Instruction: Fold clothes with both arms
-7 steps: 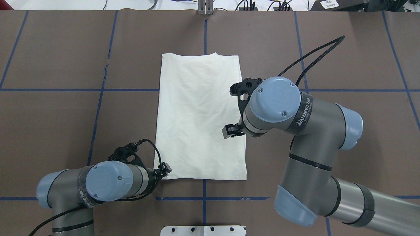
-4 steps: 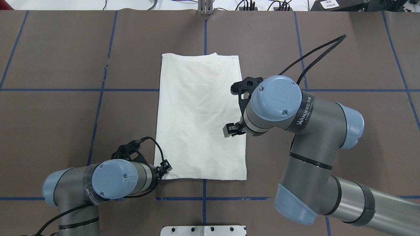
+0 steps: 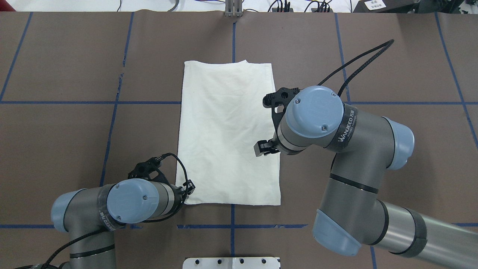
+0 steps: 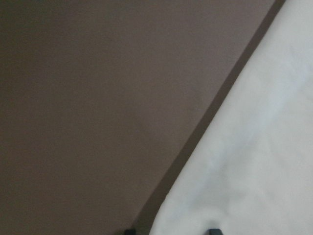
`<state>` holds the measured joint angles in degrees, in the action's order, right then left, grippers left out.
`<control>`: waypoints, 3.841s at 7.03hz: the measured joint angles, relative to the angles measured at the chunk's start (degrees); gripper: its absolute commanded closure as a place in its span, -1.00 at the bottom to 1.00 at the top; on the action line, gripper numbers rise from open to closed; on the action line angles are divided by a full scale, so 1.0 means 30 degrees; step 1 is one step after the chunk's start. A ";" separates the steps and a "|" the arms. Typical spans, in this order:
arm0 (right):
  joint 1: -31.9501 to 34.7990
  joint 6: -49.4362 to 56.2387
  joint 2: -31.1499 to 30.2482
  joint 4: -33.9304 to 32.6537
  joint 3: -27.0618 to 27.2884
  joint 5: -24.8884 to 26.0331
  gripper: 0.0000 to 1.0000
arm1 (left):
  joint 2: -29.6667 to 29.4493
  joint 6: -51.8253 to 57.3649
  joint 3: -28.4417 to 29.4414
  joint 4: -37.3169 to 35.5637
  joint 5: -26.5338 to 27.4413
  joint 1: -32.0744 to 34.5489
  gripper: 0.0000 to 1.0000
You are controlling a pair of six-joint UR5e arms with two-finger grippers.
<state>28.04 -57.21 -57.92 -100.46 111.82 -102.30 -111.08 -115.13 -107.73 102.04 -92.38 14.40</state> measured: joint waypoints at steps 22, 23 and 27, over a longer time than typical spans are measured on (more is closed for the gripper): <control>-0.4613 -1.9424 -0.1101 0.4159 -0.2222 0.3016 -1.00 | -0.0178 0.0670 -0.1018 0.0049 -0.0260 -0.0199 1.00; -0.4641 -1.9464 -0.1076 0.4160 -0.2419 0.3054 -1.00 | -0.0179 0.0670 -0.0987 0.0055 -0.0260 -0.0199 1.00; -0.4655 -1.9465 -0.0989 0.4168 -0.2844 0.3050 -1.00 | -0.0171 0.0670 -0.0942 0.0102 -0.0260 -0.0200 1.00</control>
<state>14.07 -115.61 -60.88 -87.96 103.29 -93.15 -111.59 -113.12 -110.56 102.35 -93.16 13.80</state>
